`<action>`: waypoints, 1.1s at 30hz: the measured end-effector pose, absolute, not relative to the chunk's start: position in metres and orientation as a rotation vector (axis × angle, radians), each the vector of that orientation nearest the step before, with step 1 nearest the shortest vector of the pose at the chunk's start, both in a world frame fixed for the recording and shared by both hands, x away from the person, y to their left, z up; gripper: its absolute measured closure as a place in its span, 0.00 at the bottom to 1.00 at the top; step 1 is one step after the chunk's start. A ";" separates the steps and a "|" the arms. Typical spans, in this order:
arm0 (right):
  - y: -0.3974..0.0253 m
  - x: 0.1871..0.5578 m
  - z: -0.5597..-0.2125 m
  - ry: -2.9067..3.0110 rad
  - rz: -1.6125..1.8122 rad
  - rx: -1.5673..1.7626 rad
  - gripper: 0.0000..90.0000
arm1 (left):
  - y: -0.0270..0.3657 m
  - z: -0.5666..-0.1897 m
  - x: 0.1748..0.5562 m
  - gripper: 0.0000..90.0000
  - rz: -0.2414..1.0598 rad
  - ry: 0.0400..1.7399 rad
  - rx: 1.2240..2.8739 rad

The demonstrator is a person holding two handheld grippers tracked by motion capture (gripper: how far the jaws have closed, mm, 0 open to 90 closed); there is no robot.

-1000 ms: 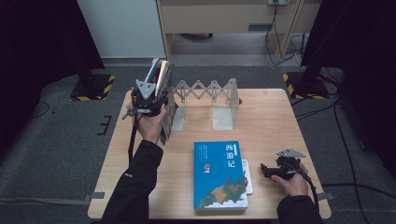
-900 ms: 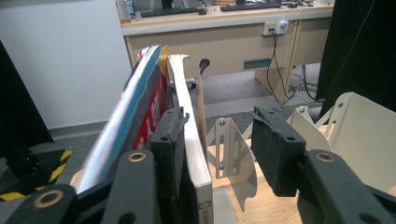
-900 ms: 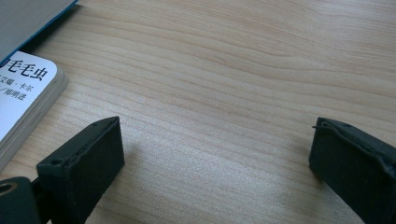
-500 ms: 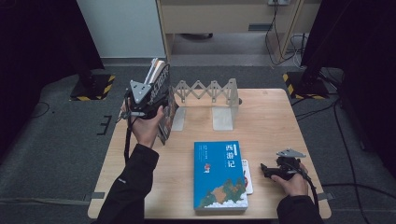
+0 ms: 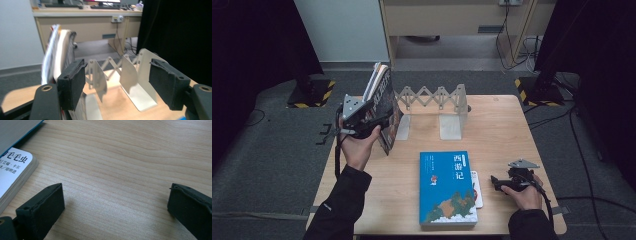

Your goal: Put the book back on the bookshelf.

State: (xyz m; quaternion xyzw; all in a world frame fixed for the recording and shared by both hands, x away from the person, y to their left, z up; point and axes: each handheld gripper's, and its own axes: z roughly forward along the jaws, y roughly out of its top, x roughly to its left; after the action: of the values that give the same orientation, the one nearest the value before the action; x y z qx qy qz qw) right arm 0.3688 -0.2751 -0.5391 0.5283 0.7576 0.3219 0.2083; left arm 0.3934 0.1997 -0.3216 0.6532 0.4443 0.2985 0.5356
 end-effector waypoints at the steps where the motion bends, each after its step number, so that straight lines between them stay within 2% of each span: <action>1: -0.275 0.369 -0.539 2.109 0.895 1.470 0.01 | 0.200 -0.324 0.392 0.30 0.695 1.055 1.568; 5: -0.274 0.370 -0.539 2.111 0.878 1.459 0.01 | 0.201 -0.333 0.385 0.28 0.643 1.047 1.597; 11: -0.275 0.371 -0.539 2.108 0.877 1.467 0.01 | 0.199 -0.351 0.372 0.24 0.649 1.003 1.696; 14: -0.275 0.371 -0.539 2.109 0.877 1.463 0.01 | 0.200 -0.362 0.369 0.25 0.597 1.010 1.732; 20: -0.275 0.369 -0.537 2.099 0.864 1.487 0.07 | 0.209 -0.390 0.369 0.27 0.478 1.044 1.750; 24: -0.276 0.368 -0.533 2.111 0.845 1.491 0.16 | 0.212 -0.410 0.369 0.28 0.491 1.025 1.772; 33: -0.272 0.366 -0.524 2.100 0.905 1.487 0.18 | 0.208 -0.445 0.371 0.29 0.408 1.069 1.818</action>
State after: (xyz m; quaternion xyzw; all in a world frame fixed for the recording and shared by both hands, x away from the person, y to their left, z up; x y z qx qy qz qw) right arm 0.3657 -0.2723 -0.5238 0.5336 0.7535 0.3246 0.2053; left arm 0.3712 0.2082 -0.4446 0.7441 0.4374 0.1669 0.4767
